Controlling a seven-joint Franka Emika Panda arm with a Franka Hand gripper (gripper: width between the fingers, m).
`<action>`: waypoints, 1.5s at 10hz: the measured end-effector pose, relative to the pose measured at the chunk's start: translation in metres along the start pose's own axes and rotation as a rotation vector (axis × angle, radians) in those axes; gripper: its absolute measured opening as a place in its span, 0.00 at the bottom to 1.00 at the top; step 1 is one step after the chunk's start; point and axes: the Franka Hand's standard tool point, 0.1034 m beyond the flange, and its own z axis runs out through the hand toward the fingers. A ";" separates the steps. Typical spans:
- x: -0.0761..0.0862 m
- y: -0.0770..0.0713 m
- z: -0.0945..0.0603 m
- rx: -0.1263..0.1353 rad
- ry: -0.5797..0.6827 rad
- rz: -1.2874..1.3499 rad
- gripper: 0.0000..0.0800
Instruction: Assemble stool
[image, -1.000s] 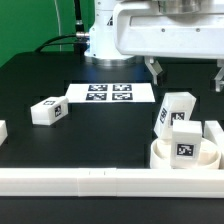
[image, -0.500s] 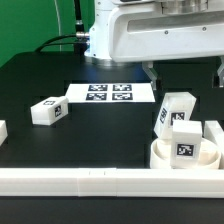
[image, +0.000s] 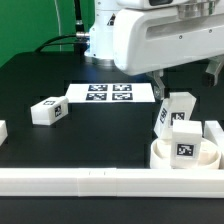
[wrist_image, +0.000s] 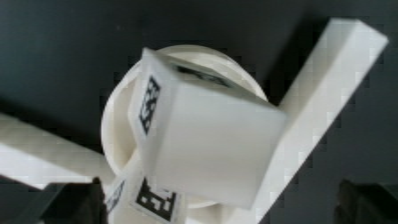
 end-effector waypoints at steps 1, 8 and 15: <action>-0.001 0.001 0.000 -0.003 -0.002 -0.062 0.81; -0.006 0.008 0.004 -0.037 -0.027 -0.644 0.81; -0.013 0.010 0.012 -0.053 -0.087 -1.069 0.81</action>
Offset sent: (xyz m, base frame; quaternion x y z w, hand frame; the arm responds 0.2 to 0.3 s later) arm 0.0000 0.0000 0.0000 0.0000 0.0000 -0.1938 0.9810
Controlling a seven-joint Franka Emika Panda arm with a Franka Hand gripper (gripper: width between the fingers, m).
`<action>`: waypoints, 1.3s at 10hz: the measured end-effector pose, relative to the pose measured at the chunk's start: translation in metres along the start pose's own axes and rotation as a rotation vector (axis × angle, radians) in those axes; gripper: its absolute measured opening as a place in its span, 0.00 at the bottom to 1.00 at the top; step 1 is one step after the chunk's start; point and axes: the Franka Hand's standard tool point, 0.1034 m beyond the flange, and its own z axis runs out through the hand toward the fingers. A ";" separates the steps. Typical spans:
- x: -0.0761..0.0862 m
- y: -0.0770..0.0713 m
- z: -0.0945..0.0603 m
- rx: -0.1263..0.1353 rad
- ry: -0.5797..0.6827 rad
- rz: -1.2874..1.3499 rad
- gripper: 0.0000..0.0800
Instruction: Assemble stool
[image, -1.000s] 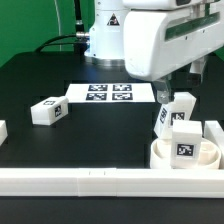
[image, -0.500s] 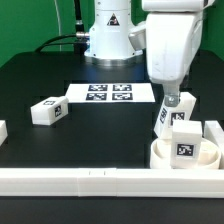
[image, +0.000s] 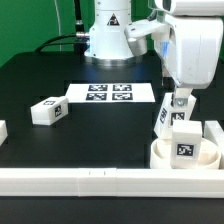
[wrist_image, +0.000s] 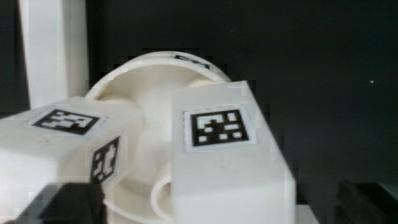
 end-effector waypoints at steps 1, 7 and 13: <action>0.000 -0.002 0.004 0.006 -0.001 0.001 0.81; 0.000 -0.005 0.010 0.018 -0.002 0.025 0.42; -0.002 -0.005 0.010 0.023 -0.004 0.239 0.42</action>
Offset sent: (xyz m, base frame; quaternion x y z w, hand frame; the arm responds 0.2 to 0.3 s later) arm -0.0022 0.0055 -0.0082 -0.0027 0.0039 -0.0032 1.0000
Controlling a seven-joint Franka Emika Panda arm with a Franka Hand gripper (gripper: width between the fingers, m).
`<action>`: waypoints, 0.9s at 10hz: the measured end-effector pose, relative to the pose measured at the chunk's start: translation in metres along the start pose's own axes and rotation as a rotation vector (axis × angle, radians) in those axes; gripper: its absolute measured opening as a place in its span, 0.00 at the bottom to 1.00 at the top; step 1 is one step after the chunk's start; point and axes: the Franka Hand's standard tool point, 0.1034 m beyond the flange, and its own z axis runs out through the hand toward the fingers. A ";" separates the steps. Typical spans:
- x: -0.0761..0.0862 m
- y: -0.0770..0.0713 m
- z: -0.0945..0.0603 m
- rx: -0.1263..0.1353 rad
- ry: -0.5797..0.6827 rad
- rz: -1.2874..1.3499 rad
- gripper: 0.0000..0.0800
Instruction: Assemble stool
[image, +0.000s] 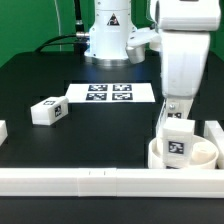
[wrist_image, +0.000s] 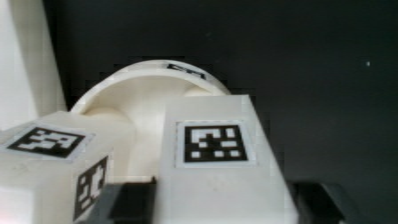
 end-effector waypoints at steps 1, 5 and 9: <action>-0.004 -0.001 0.000 0.015 -0.005 0.064 0.42; -0.010 -0.002 0.000 0.052 -0.008 0.516 0.43; -0.006 0.000 0.001 0.028 0.006 0.623 0.43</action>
Offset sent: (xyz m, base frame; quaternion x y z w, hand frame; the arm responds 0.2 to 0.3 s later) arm -0.0012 -0.0018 0.0006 0.0706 0.0069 0.2564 0.9640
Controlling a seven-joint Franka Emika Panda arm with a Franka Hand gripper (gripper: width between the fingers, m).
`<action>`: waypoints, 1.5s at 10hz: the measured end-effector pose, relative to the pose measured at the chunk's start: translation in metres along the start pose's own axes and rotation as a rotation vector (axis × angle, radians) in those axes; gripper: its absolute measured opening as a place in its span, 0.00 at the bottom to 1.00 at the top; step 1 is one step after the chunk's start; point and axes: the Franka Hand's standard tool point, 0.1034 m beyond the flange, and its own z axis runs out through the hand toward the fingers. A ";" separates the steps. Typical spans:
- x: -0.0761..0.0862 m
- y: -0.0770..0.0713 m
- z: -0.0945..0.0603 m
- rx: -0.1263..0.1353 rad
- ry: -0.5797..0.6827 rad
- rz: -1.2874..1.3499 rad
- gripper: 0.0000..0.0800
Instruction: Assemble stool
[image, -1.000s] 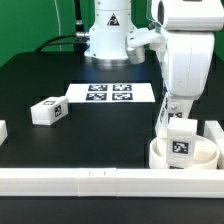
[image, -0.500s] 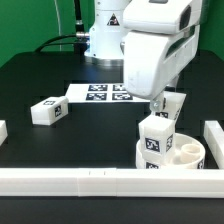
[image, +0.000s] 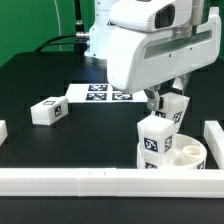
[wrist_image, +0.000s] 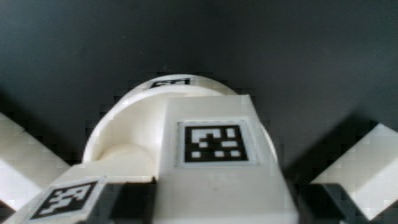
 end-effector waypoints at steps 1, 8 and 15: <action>0.000 0.001 0.000 0.000 0.001 0.017 0.43; -0.006 0.005 0.001 0.090 0.010 0.526 0.43; 0.000 0.001 0.001 0.091 0.006 1.054 0.43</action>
Offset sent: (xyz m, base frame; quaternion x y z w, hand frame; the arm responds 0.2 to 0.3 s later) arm -0.0076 -0.0002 -0.0057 0.0863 0.0072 0.1939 0.9772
